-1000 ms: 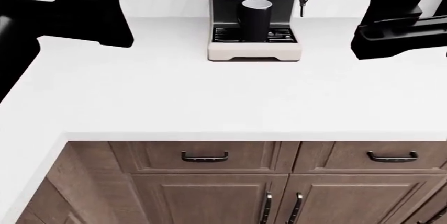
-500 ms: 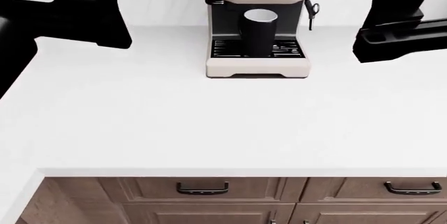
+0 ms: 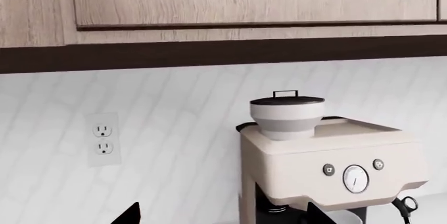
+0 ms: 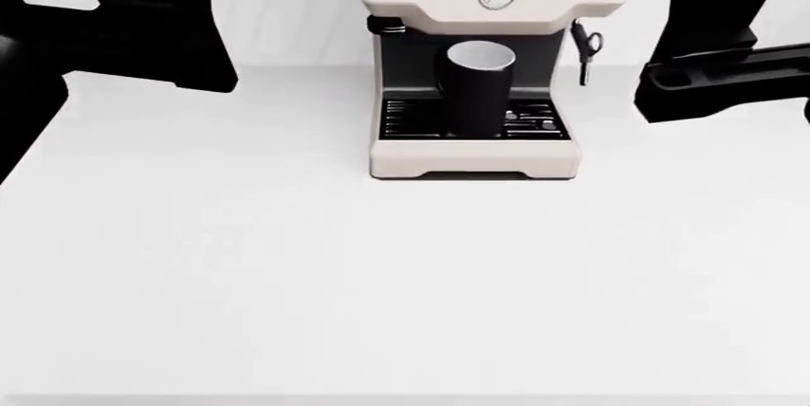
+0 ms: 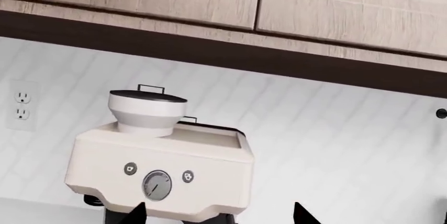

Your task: Pick the mug from under the coffee machine dispenser and place it on the counter.

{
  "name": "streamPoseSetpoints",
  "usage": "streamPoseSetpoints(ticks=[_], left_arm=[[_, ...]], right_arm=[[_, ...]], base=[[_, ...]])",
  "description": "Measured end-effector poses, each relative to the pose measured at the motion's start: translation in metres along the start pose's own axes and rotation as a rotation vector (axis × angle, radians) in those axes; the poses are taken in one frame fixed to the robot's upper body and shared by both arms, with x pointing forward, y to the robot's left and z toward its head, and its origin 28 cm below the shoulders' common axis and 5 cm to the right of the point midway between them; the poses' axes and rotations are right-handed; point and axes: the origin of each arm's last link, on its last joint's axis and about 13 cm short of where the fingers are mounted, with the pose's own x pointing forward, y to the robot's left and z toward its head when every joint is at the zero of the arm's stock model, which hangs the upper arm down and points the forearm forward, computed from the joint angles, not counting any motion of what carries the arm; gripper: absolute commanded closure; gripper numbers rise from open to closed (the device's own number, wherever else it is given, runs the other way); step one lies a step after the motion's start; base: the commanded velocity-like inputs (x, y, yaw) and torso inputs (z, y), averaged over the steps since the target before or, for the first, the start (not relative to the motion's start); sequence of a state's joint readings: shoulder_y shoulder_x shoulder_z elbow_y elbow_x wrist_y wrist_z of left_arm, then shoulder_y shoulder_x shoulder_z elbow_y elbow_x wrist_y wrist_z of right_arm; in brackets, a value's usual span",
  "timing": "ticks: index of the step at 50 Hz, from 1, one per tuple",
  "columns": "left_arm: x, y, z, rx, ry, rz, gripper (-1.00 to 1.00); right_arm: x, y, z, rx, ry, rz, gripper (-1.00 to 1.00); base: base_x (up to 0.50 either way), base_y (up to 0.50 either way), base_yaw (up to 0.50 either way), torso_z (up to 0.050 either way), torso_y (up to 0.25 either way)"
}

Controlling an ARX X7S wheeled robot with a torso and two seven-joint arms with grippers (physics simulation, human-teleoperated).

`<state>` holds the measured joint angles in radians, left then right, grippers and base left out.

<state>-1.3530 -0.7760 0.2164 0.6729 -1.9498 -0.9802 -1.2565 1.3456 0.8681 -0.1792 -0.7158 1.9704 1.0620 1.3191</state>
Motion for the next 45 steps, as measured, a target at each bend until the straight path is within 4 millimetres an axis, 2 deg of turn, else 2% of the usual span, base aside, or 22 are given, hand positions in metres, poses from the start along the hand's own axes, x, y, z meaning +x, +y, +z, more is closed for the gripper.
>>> streamPoseSetpoints(ticks=[18,26,45], left_arm=[[-0.001,0.000,0.000,0.003,0.001,0.001,-1.00],[-0.001,0.001,-0.002,0.003,0.006,0.001,-1.00],[0.000,0.002,-0.008,-0.004,0.022,0.004,-1.00]], right_arm=[[-0.001,-0.001,-0.001,-0.008,0.008,-0.002,-1.00],[-0.003,0.000,-0.005,0.002,0.029,0.004,-1.00],[-0.025,0.006,-0.055,0.190,0.273,0.096,-1.00]], base=[[0.28,0.00,0.00,0.000,0.001],[0.03,0.00,0.00,0.000,0.000],[0.00,0.00,0.00,0.000,0.000]])
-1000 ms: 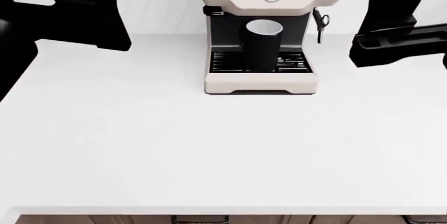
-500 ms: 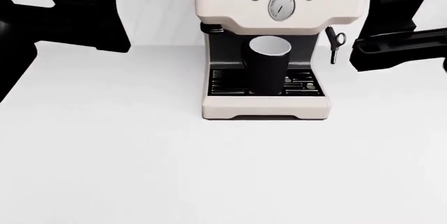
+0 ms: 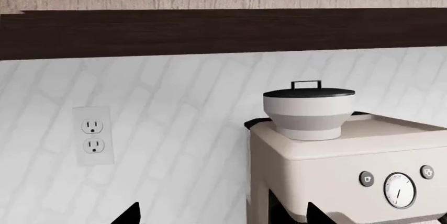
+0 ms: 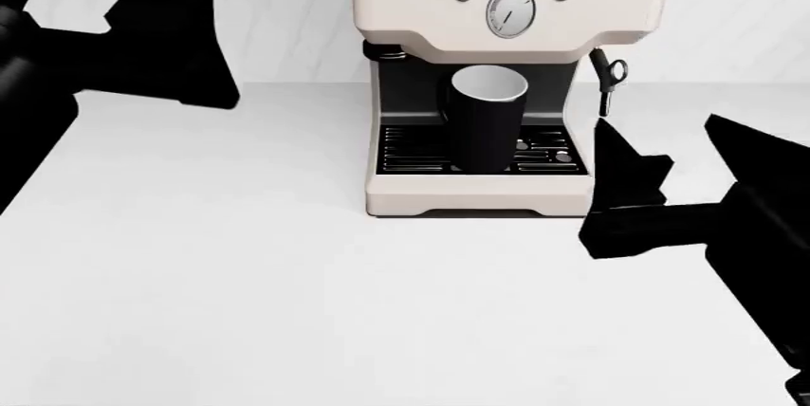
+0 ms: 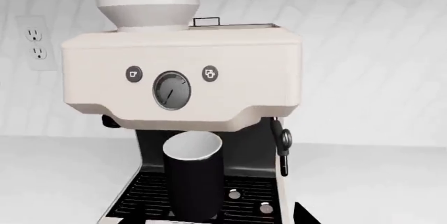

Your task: Pick the mug from under the coffee machine dispenser and place it on the counter.

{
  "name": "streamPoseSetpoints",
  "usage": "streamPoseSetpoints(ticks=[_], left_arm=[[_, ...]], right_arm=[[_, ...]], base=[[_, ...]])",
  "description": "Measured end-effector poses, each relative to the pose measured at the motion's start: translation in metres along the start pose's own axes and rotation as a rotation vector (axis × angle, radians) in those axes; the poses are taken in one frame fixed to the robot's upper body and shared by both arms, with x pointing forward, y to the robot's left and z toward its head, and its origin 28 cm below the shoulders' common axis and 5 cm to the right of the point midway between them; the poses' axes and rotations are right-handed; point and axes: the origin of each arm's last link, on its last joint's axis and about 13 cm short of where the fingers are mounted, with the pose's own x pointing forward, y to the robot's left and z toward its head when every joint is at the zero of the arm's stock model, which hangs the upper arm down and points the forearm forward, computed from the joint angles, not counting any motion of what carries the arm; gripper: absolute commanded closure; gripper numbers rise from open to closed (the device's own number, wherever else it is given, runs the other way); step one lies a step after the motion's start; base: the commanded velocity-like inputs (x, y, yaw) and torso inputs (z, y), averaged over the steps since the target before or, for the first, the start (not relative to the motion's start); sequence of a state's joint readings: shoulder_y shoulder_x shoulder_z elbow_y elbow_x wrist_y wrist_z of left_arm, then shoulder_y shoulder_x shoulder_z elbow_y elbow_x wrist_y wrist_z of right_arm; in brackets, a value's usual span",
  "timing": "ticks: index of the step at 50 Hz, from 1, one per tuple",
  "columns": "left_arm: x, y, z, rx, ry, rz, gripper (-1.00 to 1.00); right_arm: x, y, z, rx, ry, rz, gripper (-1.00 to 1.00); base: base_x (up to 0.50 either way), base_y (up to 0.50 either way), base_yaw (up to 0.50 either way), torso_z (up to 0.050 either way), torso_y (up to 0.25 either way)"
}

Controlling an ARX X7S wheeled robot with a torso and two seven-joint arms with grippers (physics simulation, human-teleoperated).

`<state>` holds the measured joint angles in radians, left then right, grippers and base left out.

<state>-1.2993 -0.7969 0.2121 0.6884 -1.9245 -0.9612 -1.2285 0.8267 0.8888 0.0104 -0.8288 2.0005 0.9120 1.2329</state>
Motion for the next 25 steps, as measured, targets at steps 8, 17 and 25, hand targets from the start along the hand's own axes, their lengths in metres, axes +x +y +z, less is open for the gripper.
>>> streamPoseSetpoints(ticks=[8,17,25], left_arm=[[0.001,0.000,-0.003,-0.001,0.006,-0.002,-1.00],[0.002,0.000,-0.007,-0.003,0.014,-0.002,-1.00],[0.003,0.000,-0.009,-0.004,0.019,-0.004,-1.00]], right_arm=[[0.010,0.001,-0.017,0.028,0.054,-0.004,-1.00],[0.027,0.008,-0.030,0.020,0.076,0.000,-1.00],[0.040,0.016,-0.036,-0.018,0.073,0.020,-1.00]], base=[[0.00,0.00,0.00,0.000,0.000],[0.00,0.00,0.00,0.000,0.000],[0.00,0.00,0.00,0.000,0.000]])
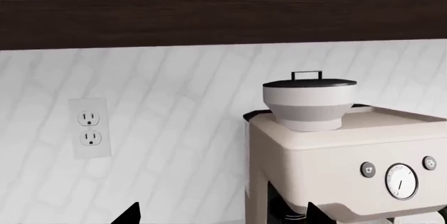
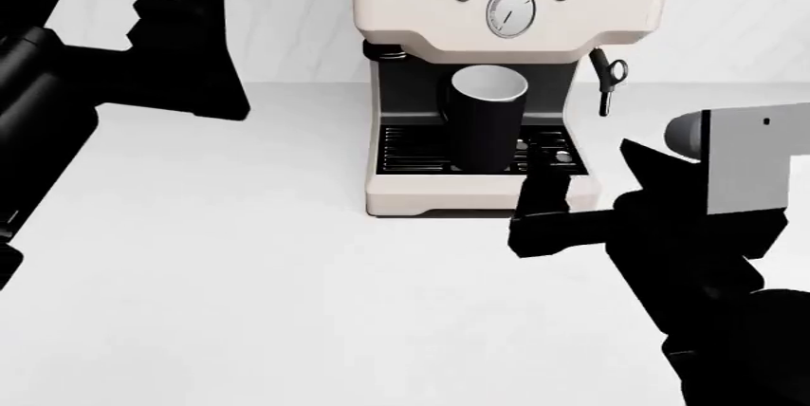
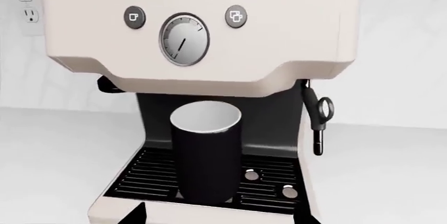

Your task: Pick the mug from under the coffee machine dispenser and place it on the counter.

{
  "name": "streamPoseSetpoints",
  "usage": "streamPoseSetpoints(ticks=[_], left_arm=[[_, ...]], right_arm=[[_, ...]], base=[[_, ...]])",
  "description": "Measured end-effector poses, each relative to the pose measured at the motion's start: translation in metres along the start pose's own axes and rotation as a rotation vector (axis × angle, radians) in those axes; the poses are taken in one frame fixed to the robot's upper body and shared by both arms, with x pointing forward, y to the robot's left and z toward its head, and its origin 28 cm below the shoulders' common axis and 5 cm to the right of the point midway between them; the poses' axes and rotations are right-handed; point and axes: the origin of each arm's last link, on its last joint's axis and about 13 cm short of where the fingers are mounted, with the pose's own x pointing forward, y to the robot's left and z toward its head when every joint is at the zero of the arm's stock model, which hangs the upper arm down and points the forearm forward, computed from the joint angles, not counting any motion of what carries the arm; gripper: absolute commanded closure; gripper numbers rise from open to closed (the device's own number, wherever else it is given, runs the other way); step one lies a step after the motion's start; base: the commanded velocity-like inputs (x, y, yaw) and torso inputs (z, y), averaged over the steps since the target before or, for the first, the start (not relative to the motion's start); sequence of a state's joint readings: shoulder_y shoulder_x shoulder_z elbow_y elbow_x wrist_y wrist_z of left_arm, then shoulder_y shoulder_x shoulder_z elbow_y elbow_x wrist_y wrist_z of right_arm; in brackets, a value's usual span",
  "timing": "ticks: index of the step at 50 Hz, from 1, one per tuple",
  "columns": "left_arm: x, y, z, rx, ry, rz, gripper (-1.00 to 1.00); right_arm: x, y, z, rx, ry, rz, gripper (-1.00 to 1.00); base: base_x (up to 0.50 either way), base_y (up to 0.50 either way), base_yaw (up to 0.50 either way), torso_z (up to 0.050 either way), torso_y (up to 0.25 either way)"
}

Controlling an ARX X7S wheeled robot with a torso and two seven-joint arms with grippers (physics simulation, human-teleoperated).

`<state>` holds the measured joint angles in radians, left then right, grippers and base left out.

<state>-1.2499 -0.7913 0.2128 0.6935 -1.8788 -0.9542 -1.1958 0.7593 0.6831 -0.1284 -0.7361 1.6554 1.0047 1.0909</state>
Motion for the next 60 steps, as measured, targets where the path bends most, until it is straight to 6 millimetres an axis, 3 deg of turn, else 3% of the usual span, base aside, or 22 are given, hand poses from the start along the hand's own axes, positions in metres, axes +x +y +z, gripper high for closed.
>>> streamPoseSetpoints(ticks=[23,60], left_arm=[[0.002,0.001,-0.002,-0.004,0.002,0.000,-1.00],[0.006,0.004,-0.009,-0.001,0.011,0.001,-1.00]], right_arm=[[0.043,0.015,-0.010,-0.014,-0.050,-0.001,-1.00],[0.090,0.025,-0.030,-0.009,-0.030,-0.012,-1.00]], base=[[0.00,0.00,0.00,0.000,0.000],[0.00,0.00,0.00,0.000,0.000]])
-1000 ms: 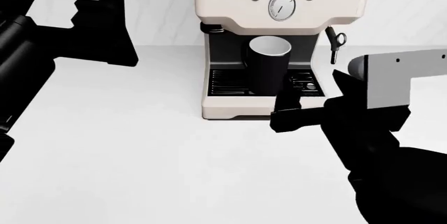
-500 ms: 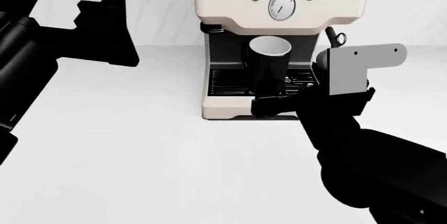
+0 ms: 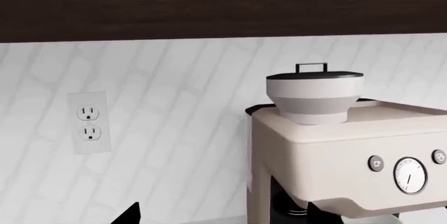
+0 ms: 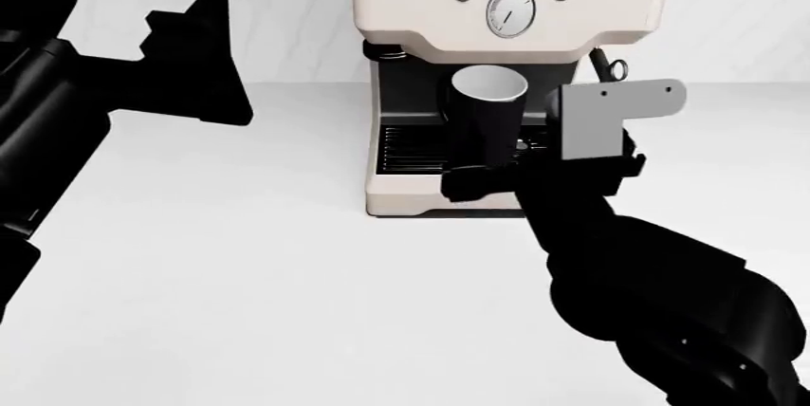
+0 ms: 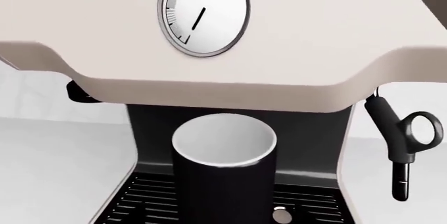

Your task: Pick the mug from under the coffee machine dispenser and place it on the counter.

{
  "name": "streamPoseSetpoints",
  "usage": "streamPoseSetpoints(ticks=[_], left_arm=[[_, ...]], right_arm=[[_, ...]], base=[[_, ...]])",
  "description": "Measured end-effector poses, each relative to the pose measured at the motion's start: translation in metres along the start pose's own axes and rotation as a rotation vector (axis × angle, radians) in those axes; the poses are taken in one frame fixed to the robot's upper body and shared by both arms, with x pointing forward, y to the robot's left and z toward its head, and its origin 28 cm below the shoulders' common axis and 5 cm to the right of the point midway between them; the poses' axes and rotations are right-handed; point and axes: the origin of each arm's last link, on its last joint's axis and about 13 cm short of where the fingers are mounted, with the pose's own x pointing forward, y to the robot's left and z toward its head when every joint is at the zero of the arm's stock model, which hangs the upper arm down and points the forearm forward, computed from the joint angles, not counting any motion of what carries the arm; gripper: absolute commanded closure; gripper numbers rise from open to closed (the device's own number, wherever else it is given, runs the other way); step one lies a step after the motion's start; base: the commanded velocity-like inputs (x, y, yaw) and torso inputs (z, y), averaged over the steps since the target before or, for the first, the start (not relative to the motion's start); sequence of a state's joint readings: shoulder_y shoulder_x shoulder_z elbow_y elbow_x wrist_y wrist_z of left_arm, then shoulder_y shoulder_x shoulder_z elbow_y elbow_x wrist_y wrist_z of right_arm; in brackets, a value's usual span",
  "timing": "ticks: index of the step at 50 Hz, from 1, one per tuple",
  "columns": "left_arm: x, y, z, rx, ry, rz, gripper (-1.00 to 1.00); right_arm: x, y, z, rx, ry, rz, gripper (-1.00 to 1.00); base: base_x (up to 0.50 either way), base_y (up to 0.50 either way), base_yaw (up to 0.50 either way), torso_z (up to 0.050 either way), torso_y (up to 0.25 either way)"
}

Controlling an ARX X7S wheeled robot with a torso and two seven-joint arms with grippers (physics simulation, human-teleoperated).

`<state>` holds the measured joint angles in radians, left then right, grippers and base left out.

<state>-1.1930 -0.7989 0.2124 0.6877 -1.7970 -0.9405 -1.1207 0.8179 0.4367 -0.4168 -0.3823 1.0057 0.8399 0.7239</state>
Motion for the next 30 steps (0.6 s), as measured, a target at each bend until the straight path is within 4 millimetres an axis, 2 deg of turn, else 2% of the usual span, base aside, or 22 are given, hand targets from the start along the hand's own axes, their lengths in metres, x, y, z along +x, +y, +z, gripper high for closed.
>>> streamPoseSetpoints(ticks=[30], left_arm=[[0.002,0.002,-0.005,-0.001,0.010,0.001,-1.00]], right_arm=[[0.027,0.002,-0.010,0.007,0.009,-0.021,-1.00]], base=[[0.00,0.00,0.00,0.000,0.000]])
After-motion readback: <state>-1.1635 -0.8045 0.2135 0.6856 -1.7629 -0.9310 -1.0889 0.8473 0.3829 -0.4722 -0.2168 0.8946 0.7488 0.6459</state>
